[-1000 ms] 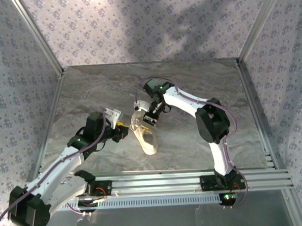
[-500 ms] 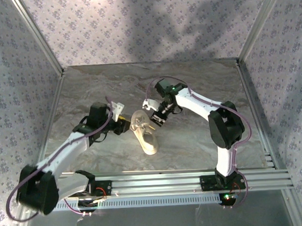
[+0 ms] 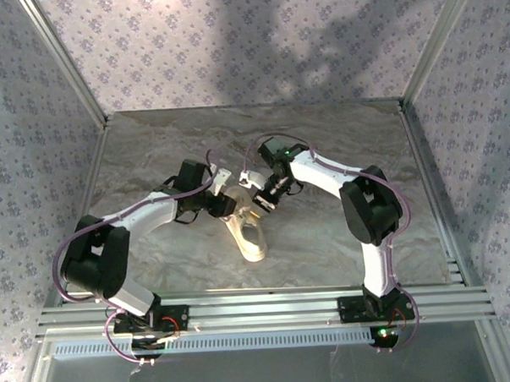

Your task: Tie the shoes

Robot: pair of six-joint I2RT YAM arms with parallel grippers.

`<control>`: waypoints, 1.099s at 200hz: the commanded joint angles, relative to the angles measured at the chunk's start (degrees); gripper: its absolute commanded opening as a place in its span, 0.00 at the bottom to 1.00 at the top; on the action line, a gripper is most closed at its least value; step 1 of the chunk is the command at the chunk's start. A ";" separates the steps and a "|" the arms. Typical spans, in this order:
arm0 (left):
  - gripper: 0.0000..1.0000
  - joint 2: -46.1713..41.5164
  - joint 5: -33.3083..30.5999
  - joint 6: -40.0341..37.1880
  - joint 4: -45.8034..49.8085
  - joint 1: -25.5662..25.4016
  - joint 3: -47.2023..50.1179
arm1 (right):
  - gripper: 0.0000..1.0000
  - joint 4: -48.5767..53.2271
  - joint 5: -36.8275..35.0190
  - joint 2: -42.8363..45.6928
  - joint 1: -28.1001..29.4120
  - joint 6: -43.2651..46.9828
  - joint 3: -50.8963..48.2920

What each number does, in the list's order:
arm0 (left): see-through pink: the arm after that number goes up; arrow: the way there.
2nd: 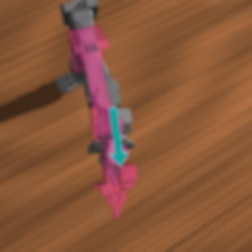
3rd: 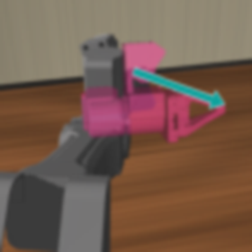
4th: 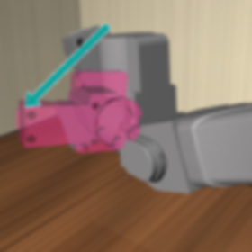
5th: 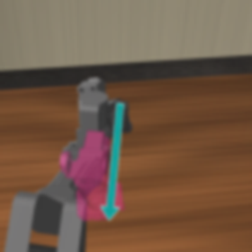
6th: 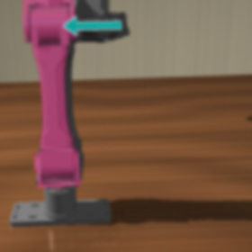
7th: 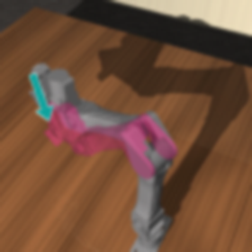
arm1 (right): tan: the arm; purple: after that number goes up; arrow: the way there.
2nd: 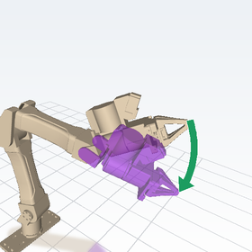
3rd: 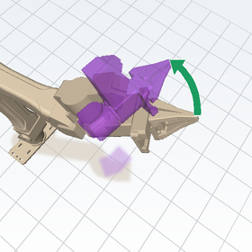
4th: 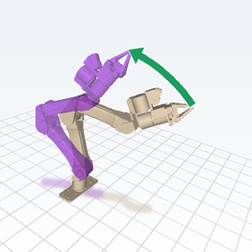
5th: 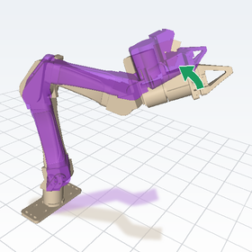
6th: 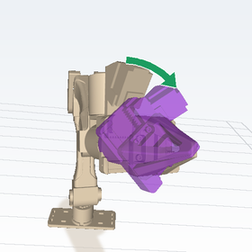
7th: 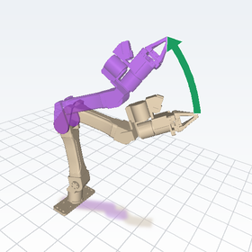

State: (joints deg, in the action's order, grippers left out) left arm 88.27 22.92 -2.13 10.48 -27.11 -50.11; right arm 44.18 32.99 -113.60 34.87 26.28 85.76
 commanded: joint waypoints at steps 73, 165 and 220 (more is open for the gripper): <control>0.41 -22.67 -4.90 3.70 17.35 -1.61 7.31 | 0.34 -0.42 1.05 -1.28 -1.75 -3.19 0.91; 0.43 -31.47 -9.08 5.25 8.59 -0.66 9.52 | 0.46 -0.09 5.64 1.67 -5.10 -4.23 1.12; 0.42 -8.87 -4.89 5.10 2.72 -0.36 -0.29 | 0.31 0.07 7.00 -0.82 -3.90 -5.18 1.26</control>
State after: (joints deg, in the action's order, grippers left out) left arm 74.52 15.35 2.92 17.93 -27.83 -46.44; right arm 42.78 38.09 -113.80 30.20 21.76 85.76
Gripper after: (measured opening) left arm 0.425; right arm 0.346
